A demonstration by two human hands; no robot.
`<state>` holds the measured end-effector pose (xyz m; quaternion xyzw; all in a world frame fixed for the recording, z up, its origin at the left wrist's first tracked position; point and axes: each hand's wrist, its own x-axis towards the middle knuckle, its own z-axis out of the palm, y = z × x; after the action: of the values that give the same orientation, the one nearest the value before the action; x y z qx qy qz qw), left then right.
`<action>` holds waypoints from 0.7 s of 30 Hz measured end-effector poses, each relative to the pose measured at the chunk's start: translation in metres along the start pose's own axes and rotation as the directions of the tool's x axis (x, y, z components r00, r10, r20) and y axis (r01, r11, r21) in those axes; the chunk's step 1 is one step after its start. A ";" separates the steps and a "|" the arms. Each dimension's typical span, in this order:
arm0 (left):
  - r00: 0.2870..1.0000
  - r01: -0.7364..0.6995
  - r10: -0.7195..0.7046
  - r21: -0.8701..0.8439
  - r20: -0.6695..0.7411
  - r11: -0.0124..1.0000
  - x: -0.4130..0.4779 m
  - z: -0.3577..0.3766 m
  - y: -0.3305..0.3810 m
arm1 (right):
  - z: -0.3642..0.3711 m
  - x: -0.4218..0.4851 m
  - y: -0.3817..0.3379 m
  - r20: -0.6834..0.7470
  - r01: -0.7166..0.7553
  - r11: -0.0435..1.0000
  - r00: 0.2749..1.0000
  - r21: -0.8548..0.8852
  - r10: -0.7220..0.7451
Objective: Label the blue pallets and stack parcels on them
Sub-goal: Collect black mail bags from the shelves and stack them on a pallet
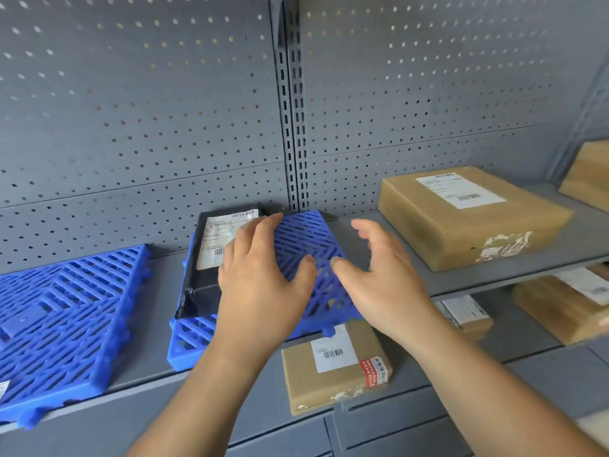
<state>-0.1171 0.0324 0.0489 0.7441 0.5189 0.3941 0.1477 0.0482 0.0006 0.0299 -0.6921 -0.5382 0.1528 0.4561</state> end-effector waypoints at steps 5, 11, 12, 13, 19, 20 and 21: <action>0.998 -0.046 0.046 0.005 0.050 0.999 -0.015 0.043 0.057 | -0.067 -0.015 0.036 -0.084 -0.008 0.998 0.996 -0.055 0.003; 0.976 -0.146 0.142 0.010 0.167 0.989 -0.049 0.112 0.139 | -0.168 -0.045 0.096 -0.188 -0.083 0.989 0.980 -0.122 0.059; 0.970 -0.162 0.158 0.004 0.183 0.987 -0.056 0.125 0.154 | -0.185 -0.051 0.107 -0.199 -0.099 0.986 0.977 -0.131 0.072; 0.965 -0.179 0.176 -0.002 0.197 0.984 -0.062 0.137 0.167 | -0.201 -0.057 0.117 -0.206 -0.114 0.984 0.975 -0.137 0.084; 0.908 -0.295 0.289 -0.027 0.305 0.955 -0.100 0.211 0.246 | -0.291 -0.092 0.176 -0.321 -0.191 0.970 0.937 -0.149 0.135; 0.894 -0.312 0.309 -0.042 0.325 0.949 -0.105 0.222 0.258 | -0.304 -0.098 0.184 -0.348 -0.205 0.968 0.926 -0.146 0.144; 0.880 -0.329 0.328 -0.058 0.343 0.943 -0.110 0.233 0.269 | -0.317 -0.104 0.192 -0.374 -0.223 0.963 0.914 -0.147 0.155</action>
<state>0.2151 -0.1337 0.0200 0.8791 0.3511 0.2753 0.1675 0.3487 -0.2405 0.0182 -0.7970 -0.3879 0.0160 0.4627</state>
